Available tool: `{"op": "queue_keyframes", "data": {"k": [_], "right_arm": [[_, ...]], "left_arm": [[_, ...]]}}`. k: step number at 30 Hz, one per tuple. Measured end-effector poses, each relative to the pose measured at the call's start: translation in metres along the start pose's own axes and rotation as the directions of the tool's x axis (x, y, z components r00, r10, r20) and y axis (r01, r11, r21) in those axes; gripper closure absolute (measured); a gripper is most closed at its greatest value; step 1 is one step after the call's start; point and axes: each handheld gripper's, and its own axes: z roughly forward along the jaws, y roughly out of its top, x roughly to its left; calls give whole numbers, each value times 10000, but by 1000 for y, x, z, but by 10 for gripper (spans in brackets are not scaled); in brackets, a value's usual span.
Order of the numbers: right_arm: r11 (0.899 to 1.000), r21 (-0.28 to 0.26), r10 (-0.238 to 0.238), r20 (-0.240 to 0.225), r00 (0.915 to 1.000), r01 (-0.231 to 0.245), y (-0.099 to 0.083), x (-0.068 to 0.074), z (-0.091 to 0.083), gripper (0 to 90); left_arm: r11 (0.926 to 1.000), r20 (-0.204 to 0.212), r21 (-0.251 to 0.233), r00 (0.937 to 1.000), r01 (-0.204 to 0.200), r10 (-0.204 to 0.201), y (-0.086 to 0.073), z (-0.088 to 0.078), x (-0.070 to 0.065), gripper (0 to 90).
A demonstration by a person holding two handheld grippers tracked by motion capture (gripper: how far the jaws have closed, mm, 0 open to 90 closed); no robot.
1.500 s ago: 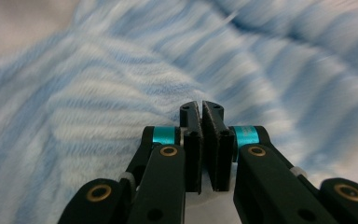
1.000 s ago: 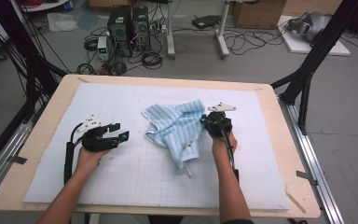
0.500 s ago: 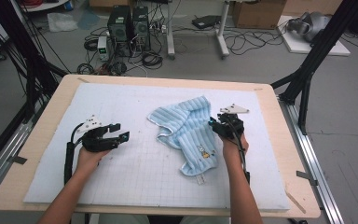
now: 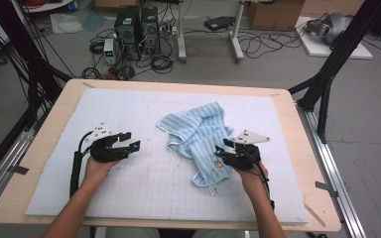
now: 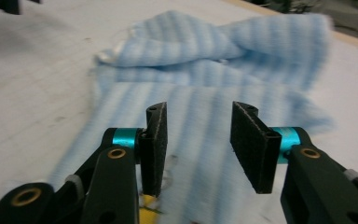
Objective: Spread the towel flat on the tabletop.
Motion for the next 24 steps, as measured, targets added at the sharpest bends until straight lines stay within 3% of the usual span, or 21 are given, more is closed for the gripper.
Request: {"op": "queue_keyframes", "data": {"k": [2,4,7,8,9,11,12,13,14,15,16,17,20,21,22,24], "right_arm": [[10000,96,-2,-306,9995,5,2,7,7,514],[9998,140,159,-993,9949,-145,6,20,19,491],[9977,626,-160,-1444,9894,253,10,36,36,469],[9923,1010,-570,-1350,9892,710,12,44,45,483],[9853,1365,-886,-1081,9902,1030,12,49,51,521],[9712,1929,-1258,-837,9885,1399,13,54,59,696],[9673,2068,-1319,-835,9877,1467,13,55,60,793],[9702,1963,-1235,-1047,9868,1422,13,54,61,841],[9784,1756,-860,-1359,9870,1094,15,53,59,853],[9784,1756,-860,-1359,9870,1094,15,53,59,853],[9935,1031,-277,-1928,9808,483,20,49,52,856],[9978,662,76,-2163,9763,69,21,46,48,856],[9918,-298,1127,-2544,9605,-1242,22,32,41,856],[9841,-553,1494,-2559,9551,-1688,22,27,38,856],[9799,-769,1620,-2307,9594,-1839,21,22,36,855],[9786,-663,1835,-1487,9717,-1949,19,12,34,851]], "left_arm": [[10000,-69,28,10000,43,-43,0,-1,2,406],[9999,-111,52,9999,89,-89,-1,-2,3,406],[9999,-131,16,9998,129,-129,-1,-3,4,406],[9999,-116,55,9999,105,-105,0,-3,4,406],[9999,-112,49,9999,94,-94,-1,-3,4,406],[9999,-97,89,9999,65,-64,-1,-3,3,408],[9999,-85,106,9999,58,-57,-1,-3,3,409],[9999,-74,115,10000,45,-45,-1,-3,3,410],[9999,-72,102,10000,57,-56,-1,-3,3,411],[9999,-72,102,10000,57,-56,-1,-3,3,411],[9999,-105,53,9999,99,-98,-1,-3,4,411],[9999,-105,53,9999,99,-98,-1,-3,4,411],[10000,-149,27,9998,90,-89,-1,-4,4,412],[10000,-167,1,9998,87,-87,-1,-4,4,412],[9999,-174,-21,9998,107,-107,-1,-4,4,413],[9999,-170,-12,9998,114,-114,-1,-4,4,414]]}}
